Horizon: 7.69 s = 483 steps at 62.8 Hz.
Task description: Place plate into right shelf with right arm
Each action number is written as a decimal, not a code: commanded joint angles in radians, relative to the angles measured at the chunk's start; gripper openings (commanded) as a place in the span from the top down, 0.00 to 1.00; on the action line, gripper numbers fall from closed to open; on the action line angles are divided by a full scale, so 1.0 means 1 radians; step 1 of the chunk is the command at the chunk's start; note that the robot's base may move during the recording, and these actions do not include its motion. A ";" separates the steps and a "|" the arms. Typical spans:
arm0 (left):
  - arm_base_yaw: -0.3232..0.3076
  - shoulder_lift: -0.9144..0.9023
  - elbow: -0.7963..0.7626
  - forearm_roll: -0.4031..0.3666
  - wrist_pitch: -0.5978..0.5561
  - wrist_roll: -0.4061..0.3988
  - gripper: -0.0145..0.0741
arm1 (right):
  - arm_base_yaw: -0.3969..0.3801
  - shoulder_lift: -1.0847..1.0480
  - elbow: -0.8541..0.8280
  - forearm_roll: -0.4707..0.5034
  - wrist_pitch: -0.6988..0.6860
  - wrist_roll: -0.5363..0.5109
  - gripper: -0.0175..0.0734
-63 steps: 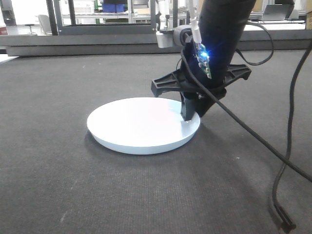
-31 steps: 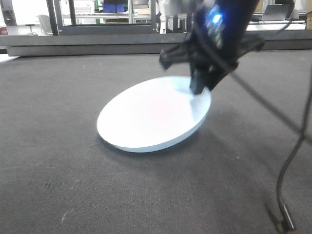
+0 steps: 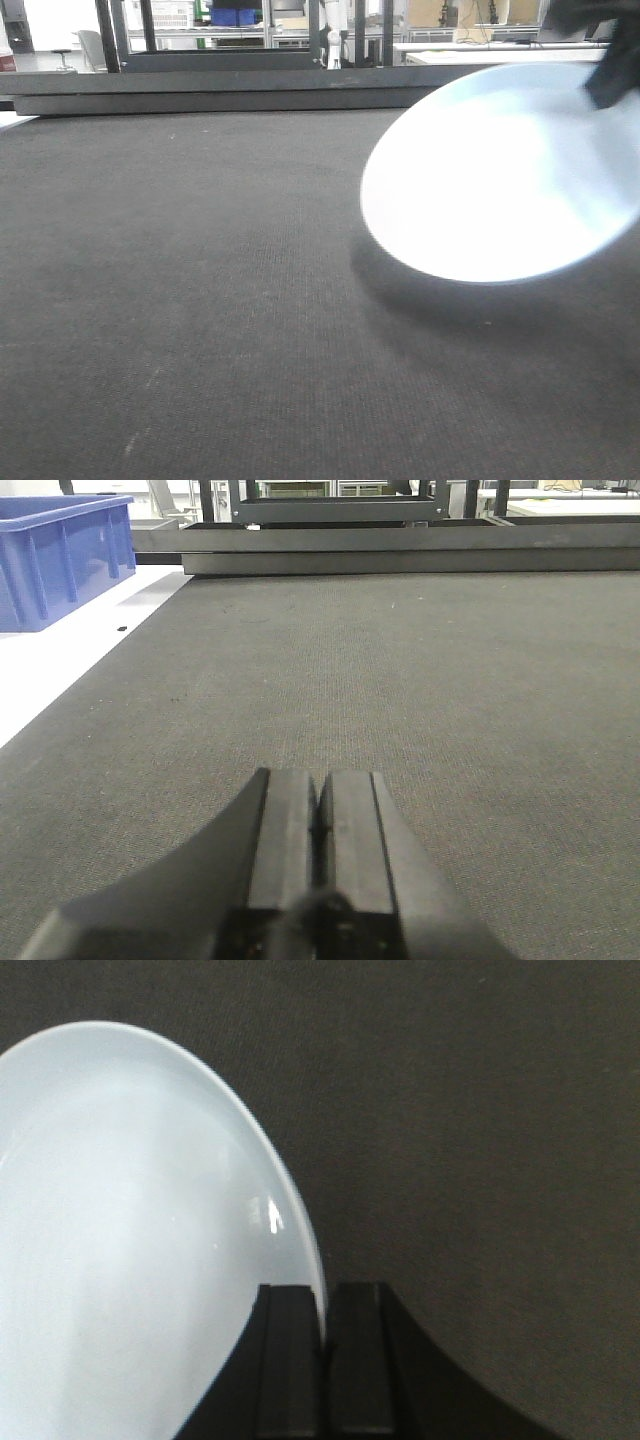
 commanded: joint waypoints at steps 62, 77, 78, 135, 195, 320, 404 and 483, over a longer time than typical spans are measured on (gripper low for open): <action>0.002 -0.012 0.008 -0.004 -0.083 -0.002 0.89 | -0.003 -0.818 0.142 -0.038 -0.197 -0.049 0.75; 0.002 -0.012 0.008 -0.004 -0.083 -0.002 0.89 | -0.003 -0.818 0.142 -0.038 -0.194 -0.049 0.75; 0.002 -0.012 0.008 -0.004 -0.083 -0.002 0.89 | -0.003 -0.818 0.142 -0.038 -0.194 -0.049 0.75; 0.002 -0.012 0.008 -0.004 -0.083 -0.002 0.89 | -0.003 -0.818 0.142 -0.038 -0.192 -0.049 0.75; 0.002 -0.012 0.008 -0.004 -0.083 -0.002 0.89 | -0.003 -0.818 0.142 -0.038 -0.188 -0.049 0.75; 0.002 -0.007 0.008 -0.004 -0.073 -0.002 0.89 | -0.003 -0.803 0.142 -0.038 -0.172 -0.049 0.75; 0.002 -0.011 0.008 -0.004 -0.071 -0.002 0.89 | -0.003 -0.804 0.142 -0.038 -0.168 -0.049 0.75; 0.002 -0.011 0.008 -0.004 -0.071 -0.002 0.89 | -0.003 -0.804 0.142 -0.038 -0.168 -0.049 0.75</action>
